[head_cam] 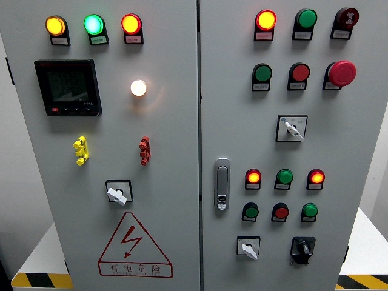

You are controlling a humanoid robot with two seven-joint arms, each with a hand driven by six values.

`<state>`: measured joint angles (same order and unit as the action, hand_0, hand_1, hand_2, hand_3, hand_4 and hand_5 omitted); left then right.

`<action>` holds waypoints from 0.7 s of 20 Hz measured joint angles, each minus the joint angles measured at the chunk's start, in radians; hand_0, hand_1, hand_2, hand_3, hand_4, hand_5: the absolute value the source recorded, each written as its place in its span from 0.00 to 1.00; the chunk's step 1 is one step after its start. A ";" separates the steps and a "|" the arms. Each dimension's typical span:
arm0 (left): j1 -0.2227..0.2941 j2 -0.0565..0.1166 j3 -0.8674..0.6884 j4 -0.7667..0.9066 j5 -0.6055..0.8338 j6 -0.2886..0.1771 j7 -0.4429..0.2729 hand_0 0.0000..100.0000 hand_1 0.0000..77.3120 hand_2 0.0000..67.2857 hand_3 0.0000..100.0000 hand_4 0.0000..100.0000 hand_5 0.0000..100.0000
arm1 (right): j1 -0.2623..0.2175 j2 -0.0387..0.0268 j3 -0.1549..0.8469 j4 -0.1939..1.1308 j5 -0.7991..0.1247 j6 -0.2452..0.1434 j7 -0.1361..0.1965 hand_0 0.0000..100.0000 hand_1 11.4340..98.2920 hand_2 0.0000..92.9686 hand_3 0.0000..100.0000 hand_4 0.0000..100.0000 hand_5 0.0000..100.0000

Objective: Trip black knob to open circuit

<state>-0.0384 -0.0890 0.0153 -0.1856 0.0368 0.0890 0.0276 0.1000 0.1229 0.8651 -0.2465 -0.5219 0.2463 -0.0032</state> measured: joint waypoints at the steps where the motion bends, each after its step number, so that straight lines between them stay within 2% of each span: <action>1: 0.000 0.000 0.000 0.000 0.000 0.000 0.000 0.00 0.00 0.29 0.26 0.10 0.09 | 0.000 0.0007 0.092 0.002 -0.115 0.001 0.001 0.47 0.36 0.00 0.23 0.09 0.12; 3: 0.000 0.000 0.000 0.000 0.000 0.000 0.000 0.00 0.00 0.29 0.26 0.10 0.09 | 0.001 0.0012 0.302 0.008 -0.383 0.003 0.003 0.47 0.36 0.00 0.23 0.09 0.12; 4: 0.000 0.000 0.000 0.000 0.000 0.000 0.000 0.00 0.00 0.29 0.26 0.10 0.09 | 0.001 0.0016 0.393 0.017 -0.490 0.005 0.003 0.47 0.36 0.00 0.23 0.09 0.12; 5: 0.000 0.000 0.000 0.000 0.000 0.000 0.000 0.00 0.00 0.29 0.26 0.10 0.09 | 0.001 0.0016 0.440 0.030 -0.559 0.005 0.003 0.47 0.36 0.00 0.23 0.09 0.12; 6: 0.000 0.000 0.000 0.000 0.000 0.000 0.000 0.00 0.00 0.29 0.26 0.10 0.09 | 0.001 0.0008 0.446 0.040 -0.589 0.005 0.003 0.47 0.36 0.00 0.23 0.09 0.12; 8: 0.000 0.000 0.000 0.000 0.000 0.000 0.000 0.00 0.00 0.29 0.26 0.10 0.09 | 0.003 -0.0088 0.368 0.055 -0.560 0.005 0.004 0.47 0.36 0.00 0.23 0.09 0.12; 9: 0.000 0.000 0.000 0.000 0.000 0.000 0.000 0.00 0.00 0.29 0.26 0.10 0.09 | 0.008 -0.0130 0.368 0.067 -0.539 0.006 0.003 0.47 0.37 0.00 0.23 0.09 0.12; 11: 0.000 0.000 0.000 0.000 0.000 0.000 0.000 0.00 0.00 0.29 0.26 0.10 0.09 | 0.016 -0.0171 0.482 0.099 -0.557 0.011 -0.004 0.47 0.37 0.00 0.24 0.09 0.12; 12: 0.000 0.000 0.000 0.000 0.000 0.000 0.000 0.00 0.00 0.29 0.26 0.10 0.09 | 0.017 -0.0148 0.527 0.105 -0.597 0.014 -0.006 0.47 0.37 0.00 0.24 0.09 0.12; 14: 0.000 0.000 0.000 0.000 0.000 0.000 0.000 0.00 0.00 0.29 0.26 0.10 0.09 | 0.018 -0.0053 0.588 0.112 -0.674 0.015 -0.005 0.47 0.37 0.00 0.24 0.09 0.12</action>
<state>-0.0384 -0.0890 0.0153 -0.1856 0.0368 0.0890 0.0276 0.1185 0.1176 1.4531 -0.1347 -1.1959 0.2615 -0.0081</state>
